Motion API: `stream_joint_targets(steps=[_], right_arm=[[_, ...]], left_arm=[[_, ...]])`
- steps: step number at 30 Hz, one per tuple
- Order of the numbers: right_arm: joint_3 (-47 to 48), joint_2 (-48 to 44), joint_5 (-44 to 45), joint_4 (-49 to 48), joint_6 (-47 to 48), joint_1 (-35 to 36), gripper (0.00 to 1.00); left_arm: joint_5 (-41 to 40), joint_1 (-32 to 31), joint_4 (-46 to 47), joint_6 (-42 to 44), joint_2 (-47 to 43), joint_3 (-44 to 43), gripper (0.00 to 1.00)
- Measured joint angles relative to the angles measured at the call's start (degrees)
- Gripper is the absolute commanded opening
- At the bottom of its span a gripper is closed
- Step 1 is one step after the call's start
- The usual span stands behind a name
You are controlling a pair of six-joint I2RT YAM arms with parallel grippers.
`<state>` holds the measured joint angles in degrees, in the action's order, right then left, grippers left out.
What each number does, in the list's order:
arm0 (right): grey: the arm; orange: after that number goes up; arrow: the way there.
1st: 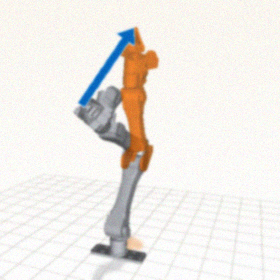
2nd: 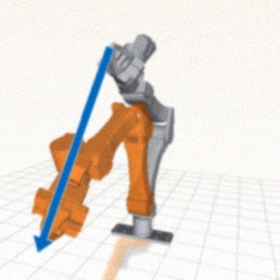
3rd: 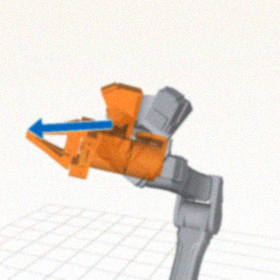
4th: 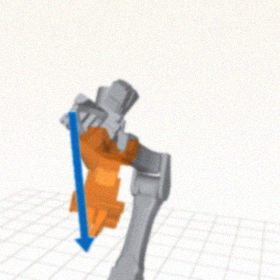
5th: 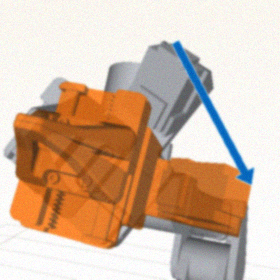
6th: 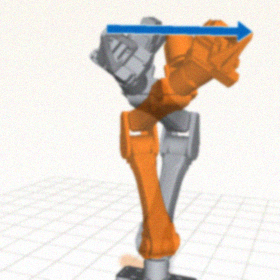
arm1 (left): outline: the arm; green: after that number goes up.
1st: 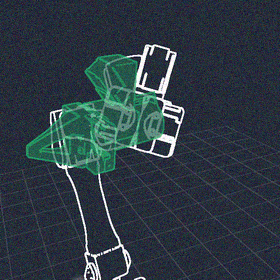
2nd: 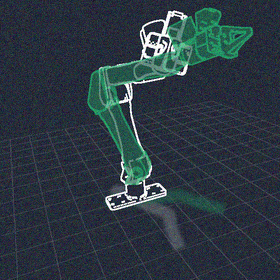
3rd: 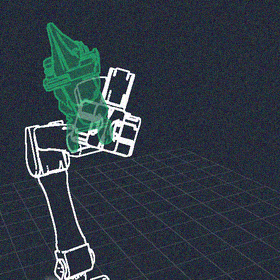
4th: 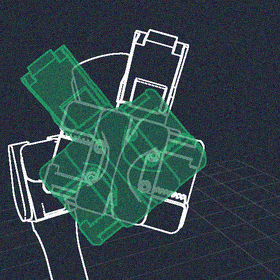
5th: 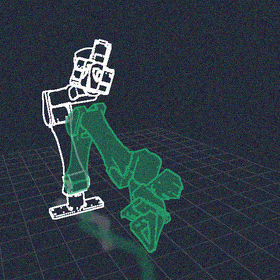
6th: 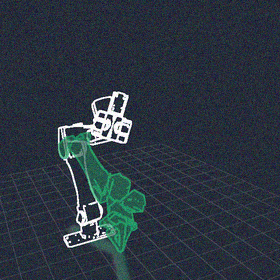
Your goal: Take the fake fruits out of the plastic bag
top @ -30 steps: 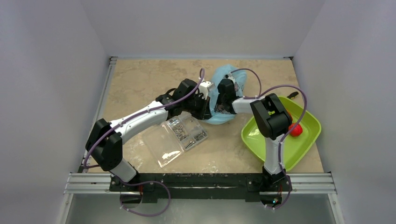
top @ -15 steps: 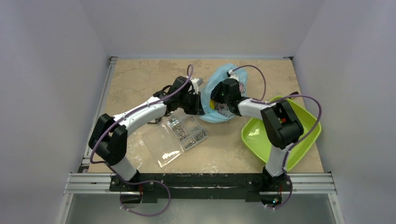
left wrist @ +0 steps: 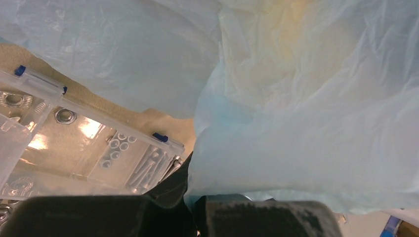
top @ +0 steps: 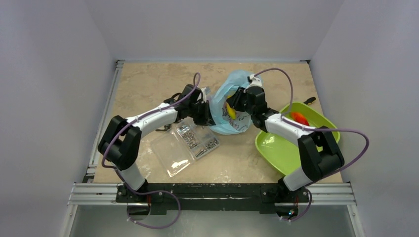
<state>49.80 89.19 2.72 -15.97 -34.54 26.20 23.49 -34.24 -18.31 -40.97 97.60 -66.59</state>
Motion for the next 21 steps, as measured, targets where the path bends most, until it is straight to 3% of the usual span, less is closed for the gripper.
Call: stream_joint_targets(steps=[6,21], right_arm=[[-0.61,-5.97,-4.11,2.82,1.14,0.0,0.0],[2.8,-13.27,-29.4,18.91,1.31,0.0,0.0]], left_arm=[[1.2,-0.02,0.0,0.04,1.03,-0.13,0.0],[2.01,-0.76,-1.11,1.31,2.27,-2.14,0.0]])
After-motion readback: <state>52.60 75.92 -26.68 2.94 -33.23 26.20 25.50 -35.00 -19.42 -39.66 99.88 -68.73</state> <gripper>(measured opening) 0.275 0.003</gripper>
